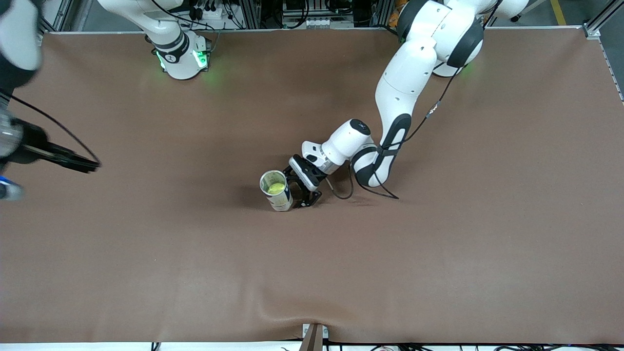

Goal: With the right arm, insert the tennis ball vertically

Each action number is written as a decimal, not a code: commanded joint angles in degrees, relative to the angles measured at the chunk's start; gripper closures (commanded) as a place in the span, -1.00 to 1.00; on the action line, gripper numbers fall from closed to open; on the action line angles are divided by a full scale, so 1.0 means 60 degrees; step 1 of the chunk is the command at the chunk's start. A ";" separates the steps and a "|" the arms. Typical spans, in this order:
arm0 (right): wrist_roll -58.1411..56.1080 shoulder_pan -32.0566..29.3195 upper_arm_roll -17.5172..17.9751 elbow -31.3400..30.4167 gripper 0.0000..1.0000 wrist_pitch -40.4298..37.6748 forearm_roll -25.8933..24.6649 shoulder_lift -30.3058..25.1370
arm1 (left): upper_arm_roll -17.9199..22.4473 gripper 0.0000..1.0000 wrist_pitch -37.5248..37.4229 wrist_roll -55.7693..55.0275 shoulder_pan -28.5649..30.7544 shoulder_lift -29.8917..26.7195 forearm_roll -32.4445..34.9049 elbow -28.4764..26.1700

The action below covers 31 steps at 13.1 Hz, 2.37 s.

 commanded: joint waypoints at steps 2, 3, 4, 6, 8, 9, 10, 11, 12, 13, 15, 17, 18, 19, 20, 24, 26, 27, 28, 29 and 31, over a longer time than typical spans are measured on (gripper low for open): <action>-0.3041 -0.1072 0.0202 0.0001 -1.00 -0.0518 -0.0080 -0.0289 | -0.0055 -1.00 0.0023 -0.0342 0.0197 -0.1007 0.0323 -0.1298; -0.3819 -0.1262 0.0202 0.0001 -1.00 -0.0519 -0.0080 -0.0289 | -0.0055 -1.00 0.0008 -0.0356 0.0212 -0.1255 0.0309 -0.1605; -0.4189 -0.1322 0.0202 0.0030 -1.00 -0.0490 -0.0066 -0.0289 | -0.0055 -1.00 -0.0021 -0.0371 0.0197 -0.1519 0.0308 -0.1971; -0.4237 -0.1323 0.0202 0.0205 -1.00 -0.0330 -0.0080 -0.0260 | -0.0041 -1.00 -0.0094 -0.0356 0.0343 -0.2105 0.0308 -0.2602; -0.4252 -0.1323 0.0246 0.0469 -1.00 0.0254 -0.0080 -0.0260 | -0.0041 -1.00 -0.0182 -0.0400 0.0358 -0.2384 0.0308 -0.2838; -0.4252 -0.1236 0.0260 0.0615 -1.00 0.0388 -0.0080 -0.0260 | -0.0041 -1.00 -0.0313 -0.0516 0.0358 -0.2487 0.0308 -0.2853; -0.4223 -0.1148 0.0261 0.0805 -1.00 0.0346 -0.0138 -0.0289 | -0.0055 -1.00 -0.0503 -0.0706 0.0344 -0.2619 0.0308 -0.2853; -0.4251 -0.1060 0.0261 0.0850 -1.00 0.0302 -0.0429 -0.0362 | -0.0055 -1.00 -0.0853 -0.1143 0.0184 -0.2852 0.0308 -0.2897; -0.4266 -0.1059 0.0261 0.0851 -1.00 0.0316 -0.0707 -0.0377 | -0.0055 -1.00 -0.1494 -0.1495 0.0052 -0.3188 0.0308 -0.2941; -0.4165 -0.1103 0.0261 0.0851 -1.00 0.0374 -0.0696 -0.0377 | -0.0055 -1.00 -0.2124 -0.1731 -0.0080 -0.3525 0.0308 -0.3014; -0.4266 -0.1118 0.0232 0.0837 -1.00 0.0272 -0.0725 -0.0609 | -0.0070 -1.00 -0.2438 -0.2025 -0.0081 -0.3762 0.0308 -0.3073; -0.4266 -0.1132 0.0261 0.0763 -1.00 -0.0165 -0.0609 -0.0817 | -0.0070 -1.00 -0.2467 -0.2070 -0.0023 -0.3952 0.0294 -0.3219; -0.4252 -0.1074 0.0275 0.0763 -1.00 -0.0138 -0.0622 -0.0816 | -0.0070 -1.00 -0.2467 -0.2215 -0.0008 -0.4054 0.0294 -0.3278; -0.4252 -0.1045 0.0275 0.0763 -1.00 -0.0109 -0.0666 -0.0787 | -0.0070 -1.00 -0.2467 -0.2507 0.0007 -0.4084 0.0294 -0.3278; -0.4252 -0.1045 0.0290 0.0763 -1.00 -0.0109 -0.0637 -0.0787 | -0.0070 -1.00 -0.2482 -0.2785 -0.0022 -0.4114 0.0294 -0.3264; -0.4164 -0.0738 0.0290 0.0415 -1.00 0.0240 -0.0739 -0.0917 | -0.0114 -1.00 -0.3284 -0.3137 0.0051 -0.4552 0.0265 -0.3293; -0.4164 -0.0708 0.0290 -0.0099 -1.00 0.0520 -0.0740 -0.1255 | -0.0143 -1.00 -0.3799 -0.3256 0.0065 -0.4845 0.0265 -0.3293; -0.4164 -0.0708 0.0290 -0.0522 -1.00 0.0753 -0.0711 -0.1560 | -0.0158 -1.00 -0.3815 -0.3257 0.0080 -0.4977 0.0264 -0.3336; -0.4164 -0.0708 0.0290 -0.1179 -1.00 0.1220 -0.0710 -0.1955 | -0.0158 -1.00 -0.3815 -0.3300 0.0123 -0.5065 0.0221 -0.3380; -0.4164 -0.0693 0.0304 -0.1896 -1.00 0.1703 -0.0710 -0.2409 | -0.0158 -1.00 -0.3873 -0.3315 0.0124 -0.5182 0.0177 -0.3395; -0.4164 -0.0708 0.0304 -0.2952 -1.00 0.2349 -0.0710 -0.3156 | -0.0187 -1.00 -0.4558 -0.3315 0.0255 -0.5490 0.0147 -0.3323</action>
